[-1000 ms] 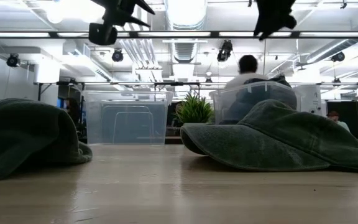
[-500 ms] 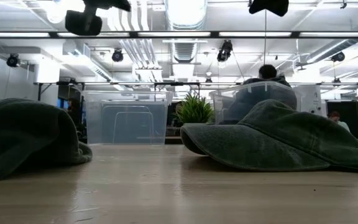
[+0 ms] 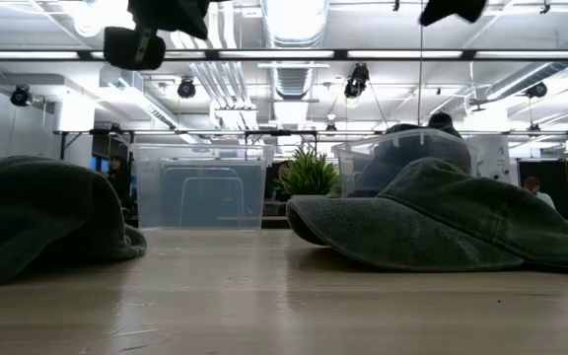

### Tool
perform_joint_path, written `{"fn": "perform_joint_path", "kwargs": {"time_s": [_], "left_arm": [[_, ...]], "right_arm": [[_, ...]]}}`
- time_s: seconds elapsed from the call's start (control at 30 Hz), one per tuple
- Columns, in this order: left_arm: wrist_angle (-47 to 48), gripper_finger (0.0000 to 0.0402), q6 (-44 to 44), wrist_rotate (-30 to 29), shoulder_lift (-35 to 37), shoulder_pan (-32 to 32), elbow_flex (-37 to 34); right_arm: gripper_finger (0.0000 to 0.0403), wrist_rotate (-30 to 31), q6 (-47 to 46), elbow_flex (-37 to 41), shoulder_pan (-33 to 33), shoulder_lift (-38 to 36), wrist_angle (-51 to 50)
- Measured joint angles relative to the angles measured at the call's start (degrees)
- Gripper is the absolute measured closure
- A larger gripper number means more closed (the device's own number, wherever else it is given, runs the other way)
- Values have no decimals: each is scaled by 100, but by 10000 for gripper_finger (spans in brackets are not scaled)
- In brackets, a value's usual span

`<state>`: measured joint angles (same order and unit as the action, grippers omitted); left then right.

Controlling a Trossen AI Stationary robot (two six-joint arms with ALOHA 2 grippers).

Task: Pick and place caps into container
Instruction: Put the right black cap into the left transparent container

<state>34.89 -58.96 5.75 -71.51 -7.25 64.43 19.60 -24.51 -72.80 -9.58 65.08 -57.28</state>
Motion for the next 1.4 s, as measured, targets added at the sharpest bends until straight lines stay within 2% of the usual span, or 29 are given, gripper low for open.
{"fn": "perform_joint_path", "kwargs": {"time_s": [0.07, 0.13, 0.23, 0.3, 0.43, 0.53, 0.73, 0.87, 0.93, 1.1, 1.4], "left_arm": [[7, 401, 270, -10, -61, 0, -3], [36, 401, 518, -4, -67, -7, -3], [66, 401, 881, -1, -29, -7, -3], [59, 401, 1158, -10, 30, -7, -3], [18, 401, 1697, -95, 136, -4, -3], [22, 401, 2065, -71, 202, -4, 4], [151, 401, 2497, 80, 382, -14, 4], [168, 401, 2677, 108, 539, -15, 4], [168, 401, 2702, 108, 604, -15, 4], [141, 401, 2651, 106, 701, -15, 4], [-254, 401, 2536, 106, 718, -15, 2]], "right_arm": [[394, 359, -661, 189, -387, -142, -115], [394, 437, -1509, 392, -710, -268, -279], [391, 223, -3053, 790, -1053, -425, -518], [378, -150, -3845, 1117, -1200, -534, -506], [322, -722, -4988, 1812, -1282, -726, -145], [266, -913, -5639, 2223, -1319, -826, 231], [171, -1057, -6088, 2879, -1317, -834, 809], [128, -1072, -6132, 3447, -1306, -809, 1229], [114, -1068, -6142, 3809, -1301, -860, 1787], [97, -1067, -6182, 4775, -1303, -932, 3632], [100, -1021, -6072, 5885, -1301, -913, 5247]]}}
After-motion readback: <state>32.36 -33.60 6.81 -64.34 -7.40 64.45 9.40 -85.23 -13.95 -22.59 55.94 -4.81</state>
